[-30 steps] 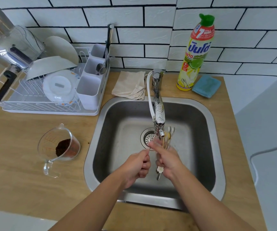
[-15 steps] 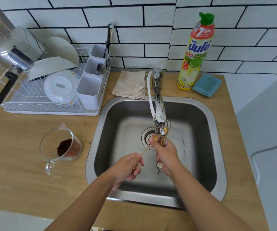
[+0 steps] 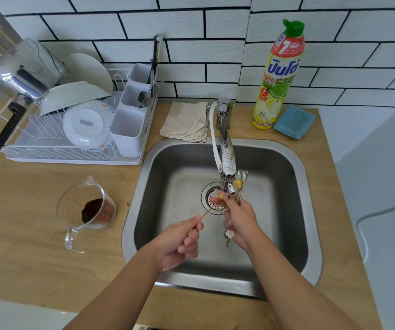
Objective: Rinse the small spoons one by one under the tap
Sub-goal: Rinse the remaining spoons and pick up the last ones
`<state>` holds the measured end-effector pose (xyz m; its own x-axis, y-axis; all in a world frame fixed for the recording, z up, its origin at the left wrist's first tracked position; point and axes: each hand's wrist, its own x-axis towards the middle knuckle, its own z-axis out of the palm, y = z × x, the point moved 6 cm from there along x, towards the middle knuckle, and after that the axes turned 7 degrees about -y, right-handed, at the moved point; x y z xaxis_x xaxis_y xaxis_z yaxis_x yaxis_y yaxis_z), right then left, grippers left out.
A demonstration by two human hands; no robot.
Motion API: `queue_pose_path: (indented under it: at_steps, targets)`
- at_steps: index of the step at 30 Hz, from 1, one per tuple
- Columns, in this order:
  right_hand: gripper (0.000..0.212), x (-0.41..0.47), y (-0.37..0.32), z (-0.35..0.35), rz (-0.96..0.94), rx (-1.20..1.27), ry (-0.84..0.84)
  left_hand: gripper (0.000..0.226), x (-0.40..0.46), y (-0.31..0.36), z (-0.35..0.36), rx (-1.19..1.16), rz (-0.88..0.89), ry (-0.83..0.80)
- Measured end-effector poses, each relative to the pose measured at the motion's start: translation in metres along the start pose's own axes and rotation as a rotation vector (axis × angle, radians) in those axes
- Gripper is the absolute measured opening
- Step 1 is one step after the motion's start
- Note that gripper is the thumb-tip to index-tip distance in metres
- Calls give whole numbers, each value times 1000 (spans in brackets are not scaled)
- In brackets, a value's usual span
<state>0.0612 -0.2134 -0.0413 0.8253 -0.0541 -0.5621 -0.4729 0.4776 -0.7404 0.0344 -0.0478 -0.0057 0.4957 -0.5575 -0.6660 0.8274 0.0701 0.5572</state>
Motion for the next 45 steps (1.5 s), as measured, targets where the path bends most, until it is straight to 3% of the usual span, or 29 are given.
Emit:
queue_pose_path:
  at_steps: [2, 4, 9, 12, 17, 20, 23, 27, 30, 35, 41, 45]
  targets:
    - [23, -1, 6, 1, 31, 122, -89, 25, -2, -1, -1, -160, -34, -38]
    - [20, -1, 8, -2, 41, 132, -94, 25, -5, -3, -3, -174, -74, -48]
    - [26, -1, 7, -12, 26, -23, 109, 37, -5, 5, -10, 297, -20, 88]
    - [28, -1, 9, -13, 10, -41, 138, 38, -1, 12, -6, 535, 57, 168]
    - [15, -4, 6, -5, -3, -63, 42, 32, 2, 14, 2, 622, 106, 195]
    - [20, -2, 3, -6, 4, -90, 87, 33, 1, 14, 6, 638, 112, 200]
    - [23, 0, 6, -8, 25, 90, 68, 32, 0, 12, 5, 493, 86, 178]
    - [27, -7, 8, 2, -22, 150, -135, 27, -1, 2, -2, -45, -30, 72]
    - [39, -7, 4, 1, -49, 81, -36, 28, -3, -7, 2, -129, -90, 7]
    - [20, -2, -2, -14, -94, -178, 204, 39, -4, -1, -2, 276, 12, 76]
    - [11, -4, 6, 4, -11, -40, -10, 37, -1, 12, 2, 605, 85, 113]
    - [14, -1, -1, 2, 5, 61, 26, 21, 7, 9, 10, 507, 96, 82]
